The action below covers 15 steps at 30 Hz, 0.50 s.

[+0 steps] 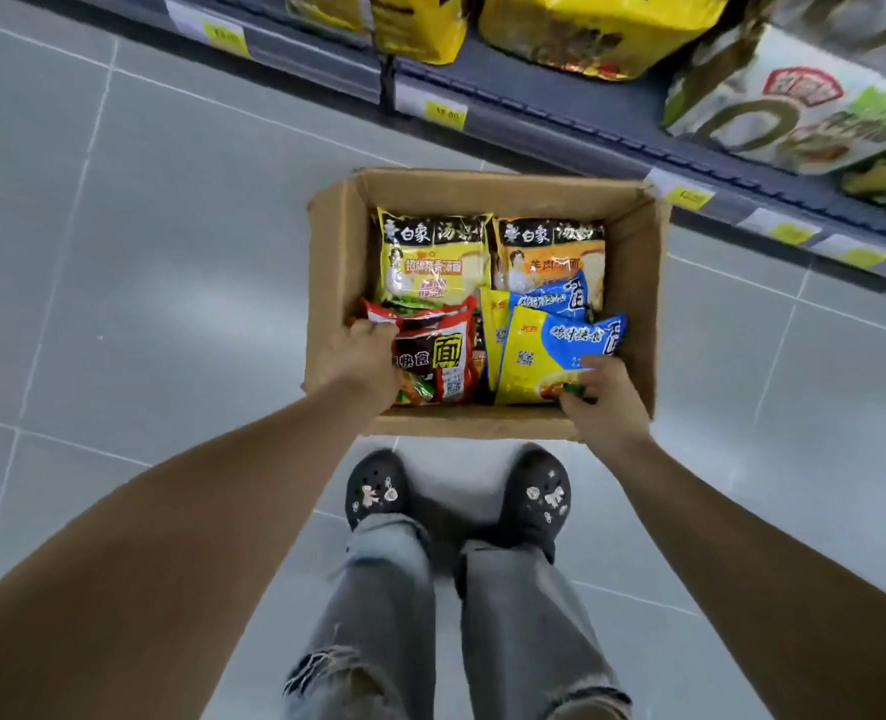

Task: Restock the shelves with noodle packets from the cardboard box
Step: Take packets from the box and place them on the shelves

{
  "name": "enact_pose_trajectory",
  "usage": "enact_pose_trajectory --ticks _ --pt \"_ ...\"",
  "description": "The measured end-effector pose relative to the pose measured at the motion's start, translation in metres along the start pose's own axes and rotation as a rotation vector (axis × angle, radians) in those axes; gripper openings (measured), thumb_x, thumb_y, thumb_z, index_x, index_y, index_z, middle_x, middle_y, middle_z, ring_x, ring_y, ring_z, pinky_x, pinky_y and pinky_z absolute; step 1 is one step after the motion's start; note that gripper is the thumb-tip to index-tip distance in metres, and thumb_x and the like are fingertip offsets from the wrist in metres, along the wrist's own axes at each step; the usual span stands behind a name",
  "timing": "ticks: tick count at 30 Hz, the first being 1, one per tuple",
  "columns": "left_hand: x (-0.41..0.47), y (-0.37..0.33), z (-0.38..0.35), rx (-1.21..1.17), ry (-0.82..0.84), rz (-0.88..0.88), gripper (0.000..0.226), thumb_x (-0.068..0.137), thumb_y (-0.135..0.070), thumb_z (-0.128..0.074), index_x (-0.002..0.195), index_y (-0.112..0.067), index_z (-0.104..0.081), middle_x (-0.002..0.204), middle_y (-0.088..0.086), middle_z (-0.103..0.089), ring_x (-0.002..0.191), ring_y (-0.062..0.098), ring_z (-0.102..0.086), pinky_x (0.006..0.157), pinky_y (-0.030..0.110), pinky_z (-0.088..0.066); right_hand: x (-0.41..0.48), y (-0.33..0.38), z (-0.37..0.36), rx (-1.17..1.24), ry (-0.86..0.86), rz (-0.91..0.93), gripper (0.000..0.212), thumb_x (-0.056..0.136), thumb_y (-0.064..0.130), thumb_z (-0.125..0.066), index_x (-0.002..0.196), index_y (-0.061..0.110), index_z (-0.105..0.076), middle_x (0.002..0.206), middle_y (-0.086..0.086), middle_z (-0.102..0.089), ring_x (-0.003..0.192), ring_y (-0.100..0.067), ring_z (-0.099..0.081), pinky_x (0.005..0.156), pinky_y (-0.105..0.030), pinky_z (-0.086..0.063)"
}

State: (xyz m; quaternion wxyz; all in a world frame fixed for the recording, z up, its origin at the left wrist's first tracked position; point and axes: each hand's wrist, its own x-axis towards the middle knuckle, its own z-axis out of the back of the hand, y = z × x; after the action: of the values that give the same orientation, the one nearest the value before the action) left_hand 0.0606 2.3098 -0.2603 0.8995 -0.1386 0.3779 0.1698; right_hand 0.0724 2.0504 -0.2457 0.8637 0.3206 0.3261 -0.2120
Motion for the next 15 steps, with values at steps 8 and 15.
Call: enact_pose_trajectory --ticks 8,15 --pt "0.033 0.001 -0.016 0.518 -0.067 -0.037 0.049 0.081 -0.022 -0.061 0.129 -0.021 -0.050 0.129 0.007 -0.046 0.121 0.028 -0.037 0.100 0.040 -0.034 0.078 -0.017 -0.007 -0.629 -0.135 0.178 0.077 0.076 0.018 -0.062 0.144 0.025 -0.027 0.149 -0.007 -0.032 0.137 -0.033 -0.028 0.107 -0.048 -0.031" --pt "0.033 0.001 0.009 0.289 -0.097 -0.098 0.028 0.083 -0.033 -0.065 0.111 -0.030 -0.062 0.113 -0.002 -0.059 0.112 0.023 -0.048 0.097 0.038 -0.037 0.113 -0.013 0.008 -1.159 -0.005 0.224 0.081 0.078 0.019 -0.062 0.147 0.022 -0.018 0.141 -0.006 -0.043 0.133 -0.029 -0.028 0.107 -0.042 -0.026"
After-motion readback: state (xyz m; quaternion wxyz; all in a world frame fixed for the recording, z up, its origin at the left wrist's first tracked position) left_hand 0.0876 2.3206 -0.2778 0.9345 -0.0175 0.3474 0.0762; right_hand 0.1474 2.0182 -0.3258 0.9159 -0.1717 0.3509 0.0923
